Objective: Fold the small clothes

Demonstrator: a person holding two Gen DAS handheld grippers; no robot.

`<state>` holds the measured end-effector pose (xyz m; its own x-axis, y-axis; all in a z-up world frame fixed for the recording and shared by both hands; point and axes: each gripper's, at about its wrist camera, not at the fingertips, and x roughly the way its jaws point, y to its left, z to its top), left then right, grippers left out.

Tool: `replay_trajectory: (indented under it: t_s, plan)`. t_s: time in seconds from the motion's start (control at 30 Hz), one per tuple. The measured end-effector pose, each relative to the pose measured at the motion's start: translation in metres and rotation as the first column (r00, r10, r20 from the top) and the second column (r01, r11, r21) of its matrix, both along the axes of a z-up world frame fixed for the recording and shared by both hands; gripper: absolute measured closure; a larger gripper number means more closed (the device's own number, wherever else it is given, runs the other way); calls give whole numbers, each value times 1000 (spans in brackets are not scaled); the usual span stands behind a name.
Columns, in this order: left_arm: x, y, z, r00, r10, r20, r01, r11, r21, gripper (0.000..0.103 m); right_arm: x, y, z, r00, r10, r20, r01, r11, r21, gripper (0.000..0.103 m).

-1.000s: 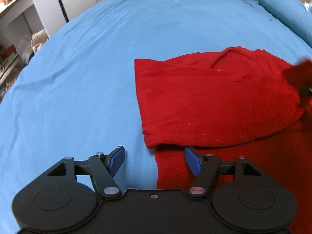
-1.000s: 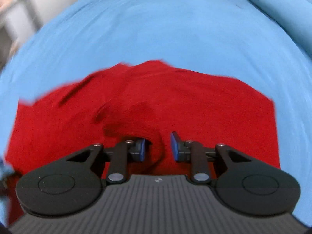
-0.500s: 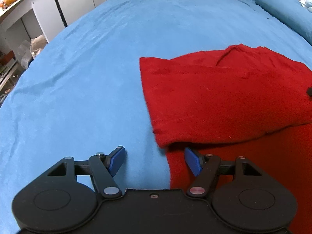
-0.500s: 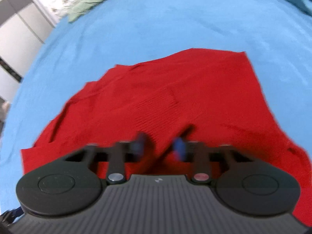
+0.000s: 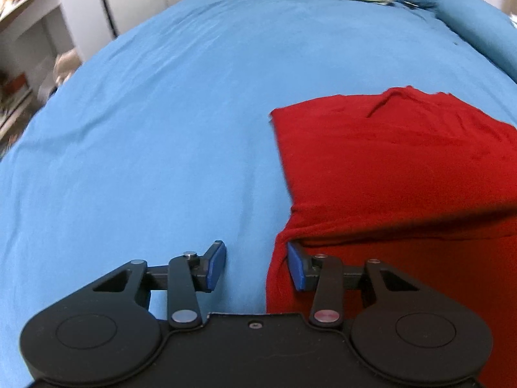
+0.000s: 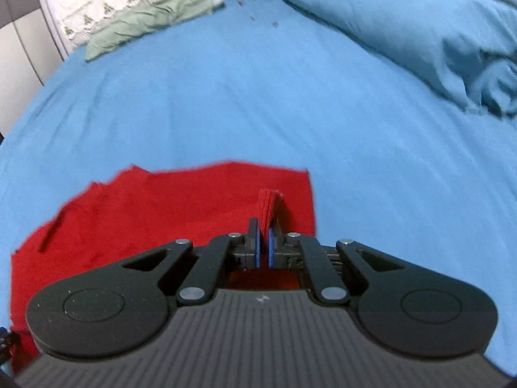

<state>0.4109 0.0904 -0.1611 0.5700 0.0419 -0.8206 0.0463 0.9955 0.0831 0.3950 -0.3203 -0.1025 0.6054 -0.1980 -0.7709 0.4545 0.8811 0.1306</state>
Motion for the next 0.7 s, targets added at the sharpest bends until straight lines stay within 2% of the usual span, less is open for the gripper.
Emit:
replay_trajectory:
  t_s: [0.07,0.17,0.2,0.23,0.3,0.33,0.43,0.53,0.63,0.7]
  plan:
    - [-3,1,0,1000,-3,-5,3,1000,14,56,-5,-5,-11,1000,14,-10,-14,1000,11,83]
    - [-10,-4,8,999,-40,-10,41,998,53,56,-14,-8,-21,997,51,-54,-52,999,-10,75]
    - [-13,-7,14,998,-59,1,59,996,71,54,-19,-8,-21,997,45,-60,-46,999,-16,63]
    - [-16,-11,21,996,-85,19,84,993,84,51,-23,-9,-19,998,33,-61,-35,999,-22,40]
    - [-21,-19,36,986,-151,68,145,986,84,36,-38,-6,-5,1000,22,-15,-23,998,-62,16]
    - [-22,-25,41,980,-180,84,174,982,72,33,-46,4,3,999,40,16,-39,996,-86,10]
    - [-13,-41,41,970,-232,73,231,973,20,32,-44,24,10,986,163,29,-159,981,-109,8]
    - [-3,-49,24,976,-213,46,214,977,-13,32,-38,38,0,965,261,12,-258,960,-110,8]
    - [-3,-47,5,989,-148,15,149,988,-42,33,-31,36,-18,961,275,2,-274,956,-103,8]
    - [-8,-42,-4,991,-128,43,131,989,-71,33,-29,28,-34,964,266,-12,-266,961,-82,9]
